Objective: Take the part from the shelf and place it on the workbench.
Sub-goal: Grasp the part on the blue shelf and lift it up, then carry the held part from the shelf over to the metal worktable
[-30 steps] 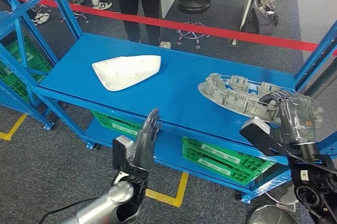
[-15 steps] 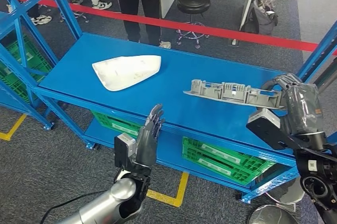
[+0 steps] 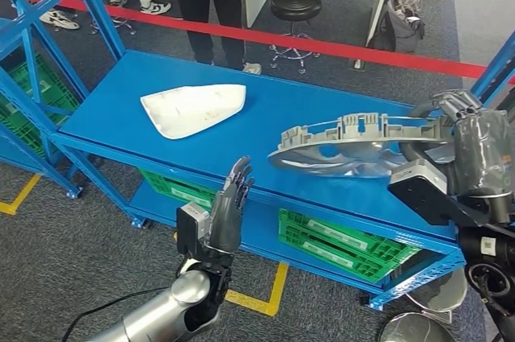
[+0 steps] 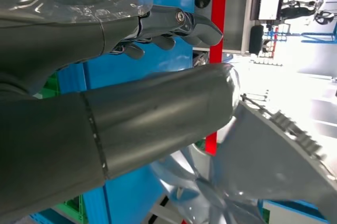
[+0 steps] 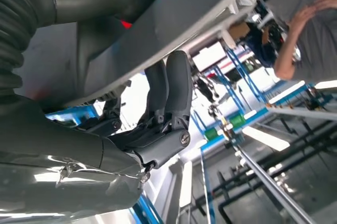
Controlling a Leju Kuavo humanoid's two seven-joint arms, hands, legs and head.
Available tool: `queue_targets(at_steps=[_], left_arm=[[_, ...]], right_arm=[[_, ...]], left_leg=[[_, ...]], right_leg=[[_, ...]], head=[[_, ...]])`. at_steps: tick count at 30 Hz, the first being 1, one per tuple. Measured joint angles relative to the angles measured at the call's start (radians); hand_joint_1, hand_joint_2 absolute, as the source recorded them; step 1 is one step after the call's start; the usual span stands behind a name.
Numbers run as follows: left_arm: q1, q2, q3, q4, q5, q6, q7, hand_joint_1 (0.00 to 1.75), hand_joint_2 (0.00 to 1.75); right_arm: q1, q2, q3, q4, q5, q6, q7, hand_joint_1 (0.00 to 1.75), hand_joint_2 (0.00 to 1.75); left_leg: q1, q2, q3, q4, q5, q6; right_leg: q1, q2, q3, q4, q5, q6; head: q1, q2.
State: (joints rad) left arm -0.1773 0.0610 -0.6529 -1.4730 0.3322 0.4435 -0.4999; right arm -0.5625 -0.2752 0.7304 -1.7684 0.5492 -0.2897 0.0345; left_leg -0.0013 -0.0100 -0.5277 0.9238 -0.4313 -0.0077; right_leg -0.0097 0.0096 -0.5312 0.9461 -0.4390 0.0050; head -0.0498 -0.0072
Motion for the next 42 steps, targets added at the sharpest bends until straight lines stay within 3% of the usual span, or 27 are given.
queue_targets(at_steps=[8,25,29,42], left_arm=[[-0.004,0.0,0.0,0.002,-0.002,0.016,0.0,0.0,0.0],[-0.013,0.002,0.0,0.017,0.017,0.022,-0.016,0.0,0.0],[-0.022,0.001,-0.001,0.026,0.024,0.023,-0.024,0.0,1.75],[-0.029,0.0,-0.004,0.046,-0.058,0.073,-0.063,0.0,1.75]], right_arm=[[-0.061,0.02,0.003,-0.037,0.007,-0.023,-0.017,1.75,1.75],[-0.094,0.022,0.0,-0.077,0.053,-0.054,-0.016,1.75,1.75],[-0.101,0.022,-0.003,-0.097,0.073,-0.063,-0.007,1.75,1.75],[-0.111,0.022,-0.005,-0.133,0.113,-0.066,0.019,1.75,1.75]], left_leg=[[0.0,0.0,0.0,0.0,0.0,0.0],[0.0,0.0,0.0,0.0,0.0,0.0],[0.0,0.0,0.0,0.0,0.0,0.0],[0.0,0.0,0.0,0.0,0.0,0.0]], right_leg=[[0.0,0.0,0.0,0.0,0.0,0.0],[0.0,0.0,-0.001,0.0,0.0,0.0],[0.0,0.0,-0.001,0.0,0.0,0.0],[0.0,0.0,-0.001,0.0,0.0,0.0]], head=[[0.0,0.0],[0.0,0.0],[0.0,0.0],[0.0,0.0]])
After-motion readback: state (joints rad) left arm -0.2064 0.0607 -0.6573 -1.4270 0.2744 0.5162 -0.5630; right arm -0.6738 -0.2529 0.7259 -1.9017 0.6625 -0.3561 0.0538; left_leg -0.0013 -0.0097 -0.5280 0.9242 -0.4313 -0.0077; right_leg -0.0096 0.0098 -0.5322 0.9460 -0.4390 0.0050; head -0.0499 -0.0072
